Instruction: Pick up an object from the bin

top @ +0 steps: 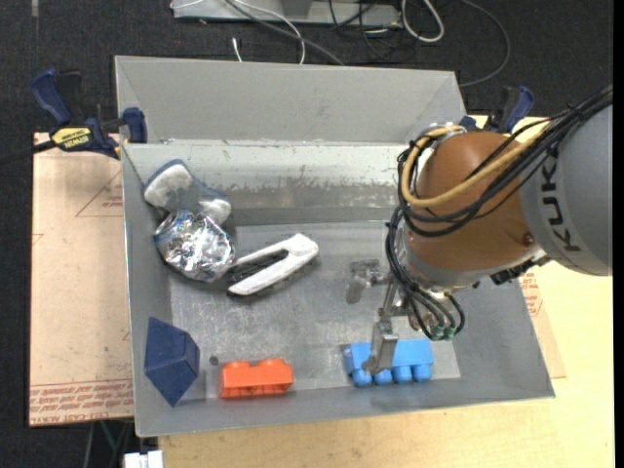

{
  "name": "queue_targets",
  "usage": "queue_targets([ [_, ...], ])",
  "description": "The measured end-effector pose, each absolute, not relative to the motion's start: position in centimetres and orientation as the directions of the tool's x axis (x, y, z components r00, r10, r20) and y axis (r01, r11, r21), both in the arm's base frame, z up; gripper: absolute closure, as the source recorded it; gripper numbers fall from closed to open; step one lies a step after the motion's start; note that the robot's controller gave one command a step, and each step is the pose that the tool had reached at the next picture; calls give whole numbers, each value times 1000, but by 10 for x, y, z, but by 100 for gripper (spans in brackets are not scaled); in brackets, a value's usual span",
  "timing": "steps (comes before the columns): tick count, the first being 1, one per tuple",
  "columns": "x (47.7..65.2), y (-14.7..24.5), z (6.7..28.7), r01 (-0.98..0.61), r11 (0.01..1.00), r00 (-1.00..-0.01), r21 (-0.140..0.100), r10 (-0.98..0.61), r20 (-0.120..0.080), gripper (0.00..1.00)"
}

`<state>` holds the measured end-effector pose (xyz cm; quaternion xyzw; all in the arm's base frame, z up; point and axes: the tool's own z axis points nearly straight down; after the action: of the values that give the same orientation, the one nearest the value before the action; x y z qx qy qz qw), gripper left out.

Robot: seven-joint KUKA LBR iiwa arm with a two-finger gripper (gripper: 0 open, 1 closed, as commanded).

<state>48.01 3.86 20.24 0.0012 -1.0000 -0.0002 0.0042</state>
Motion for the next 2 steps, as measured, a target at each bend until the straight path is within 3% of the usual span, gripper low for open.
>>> queue_targets([
  [1,482,38,206,1,1000,-1000,1,1,0,0],
  [2,483,-21,74,-63,998,-998,2,-63,-18,0],
])
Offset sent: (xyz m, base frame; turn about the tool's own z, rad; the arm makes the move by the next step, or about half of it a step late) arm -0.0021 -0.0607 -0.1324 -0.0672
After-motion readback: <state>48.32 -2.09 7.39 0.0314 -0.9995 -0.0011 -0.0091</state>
